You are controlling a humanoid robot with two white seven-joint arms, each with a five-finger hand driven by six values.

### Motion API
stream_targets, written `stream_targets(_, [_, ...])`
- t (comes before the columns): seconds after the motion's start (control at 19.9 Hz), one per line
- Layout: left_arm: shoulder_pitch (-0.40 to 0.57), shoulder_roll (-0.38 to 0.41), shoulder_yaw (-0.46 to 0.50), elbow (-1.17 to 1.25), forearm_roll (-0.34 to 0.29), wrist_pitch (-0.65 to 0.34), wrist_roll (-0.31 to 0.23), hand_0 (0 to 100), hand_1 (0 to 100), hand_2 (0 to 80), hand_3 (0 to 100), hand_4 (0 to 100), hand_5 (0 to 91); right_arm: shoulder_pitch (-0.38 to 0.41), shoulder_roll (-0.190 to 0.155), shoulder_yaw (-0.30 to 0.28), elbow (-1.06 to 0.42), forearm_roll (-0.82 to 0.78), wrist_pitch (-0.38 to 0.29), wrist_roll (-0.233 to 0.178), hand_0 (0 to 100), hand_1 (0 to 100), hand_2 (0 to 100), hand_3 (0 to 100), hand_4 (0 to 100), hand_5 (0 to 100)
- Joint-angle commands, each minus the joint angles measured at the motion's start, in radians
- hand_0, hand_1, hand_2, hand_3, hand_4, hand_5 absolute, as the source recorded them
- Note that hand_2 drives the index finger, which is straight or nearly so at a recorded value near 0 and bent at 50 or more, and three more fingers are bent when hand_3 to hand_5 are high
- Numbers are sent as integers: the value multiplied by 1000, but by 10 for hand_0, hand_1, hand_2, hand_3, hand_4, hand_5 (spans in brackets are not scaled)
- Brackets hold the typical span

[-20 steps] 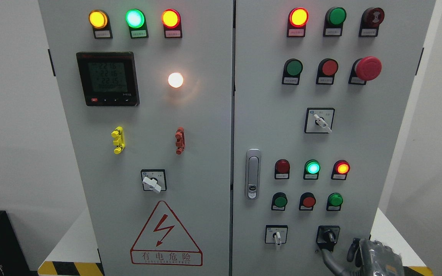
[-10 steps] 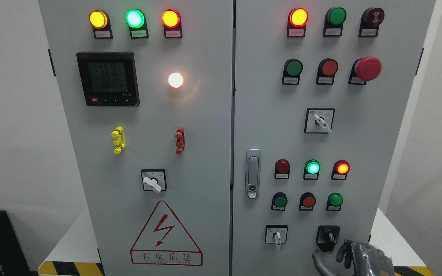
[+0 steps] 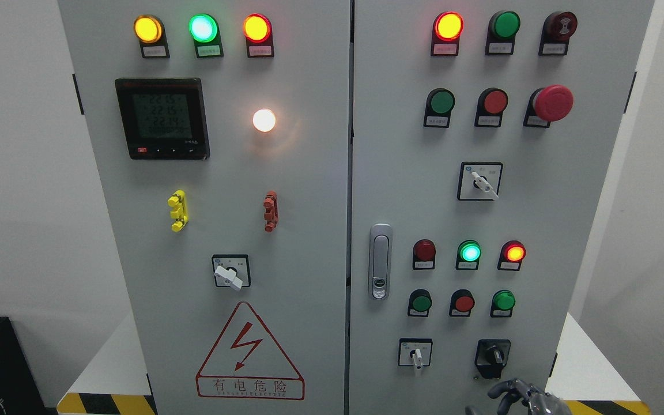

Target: Flip black knob to close circuit

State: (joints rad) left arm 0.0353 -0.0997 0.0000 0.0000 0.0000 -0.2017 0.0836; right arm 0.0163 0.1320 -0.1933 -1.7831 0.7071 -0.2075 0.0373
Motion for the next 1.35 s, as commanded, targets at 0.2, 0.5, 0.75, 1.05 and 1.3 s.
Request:
stream_targets(0.2, [0,0,-20,22,-20,1,1,0,0,0,0,0,0,154,-6,15,-38,-443,-64,71,0,157,121,287,251,124])
stream_targets(0.5, [0,0,-20,22,-20,1,1,0,0,0,0,0,0,175,-6,38,-36,-692,-78,176,0,134,0,77,5,0])
stream_targets(0.75, [0,0,-20,22,-20,1,1,0,0,0,0,0,0,175,-6,49,-27,-696,-82,219,0,102,0,0,0,0])
stream_targets(1.05, [0,0,-20,23,-20,1,1,0,0,0,0,0,0,175,-6,49,-21,-696,-84,222,0,91,0,0,0,0])
stream_targets(1.3, [0,0,-20,23,-21,1,1,0,0,0,0,0,0,175,-6,49,-21,-706,-84,222,0,88,0,0,0,0])
